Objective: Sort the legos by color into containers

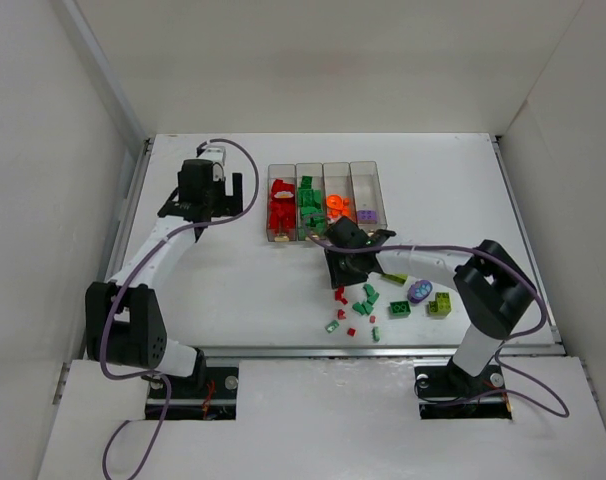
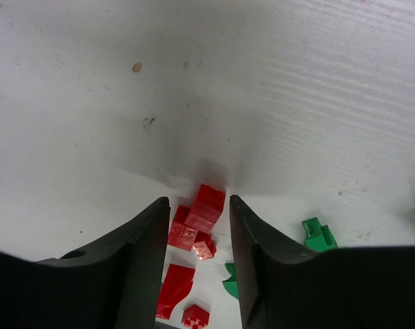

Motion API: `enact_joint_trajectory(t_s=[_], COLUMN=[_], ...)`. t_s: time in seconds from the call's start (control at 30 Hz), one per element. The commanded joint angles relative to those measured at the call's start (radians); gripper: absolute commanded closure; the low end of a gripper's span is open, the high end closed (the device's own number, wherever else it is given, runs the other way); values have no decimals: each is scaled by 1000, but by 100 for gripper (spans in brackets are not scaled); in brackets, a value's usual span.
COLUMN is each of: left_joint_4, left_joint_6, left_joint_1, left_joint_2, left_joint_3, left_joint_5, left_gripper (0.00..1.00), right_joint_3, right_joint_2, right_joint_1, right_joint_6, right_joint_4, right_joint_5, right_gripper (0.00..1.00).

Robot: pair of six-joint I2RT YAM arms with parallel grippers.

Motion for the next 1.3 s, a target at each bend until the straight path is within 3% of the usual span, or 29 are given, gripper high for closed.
enact_joint_trajectory(t_s=[0.0, 0.1, 0.2, 0.37, 0.47, 0.5, 0.63, 0.87, 1.13, 1.27], left_joint_4=[13, 33, 43, 43, 24, 24, 15, 37, 76, 76], left_joint_6=[-78, -57, -57, -179, -244, -258, -270, -279, -258, -239], left_joint_1=[-9, -29, -38, -38, -38, -38, -38, -38, -38, -38], left_joint_2=[-47, -47, -56, -56, -65, -65, -75, -84, -113, -122], left_joint_3=[-24, -24, -24, -44, -44, -44, -53, -97, -133, -151], left_joint_5=[44, -19, -47, -109, -161, -162, -162, -162, -214, -241], left_gripper=[0, 0, 0, 0, 0, 0, 0, 1, 1, 1], right_joint_3=[7, -11, -20, -40, -40, -40, 58, 325, 950, 1087], right_joint_2=[13, 24, 24, 24, 24, 24, 24, 45, 454, 570], right_joint_1=[12, 12, 12, 12, 12, 12, 22, 31, 31, 5], right_joint_6=[17, 17, 28, 46, 46, 46, -35, -213, -328, -338], right_joint_4=[6, 26, 37, 47, 47, 58, 58, 164, -9, -31], right_joint_5=[-25, -25, -25, -25, -3, -2, 24, 37, 175, 185], right_gripper=[55, 65, 65, 68, 86, 98, 100, 100, 100, 100])
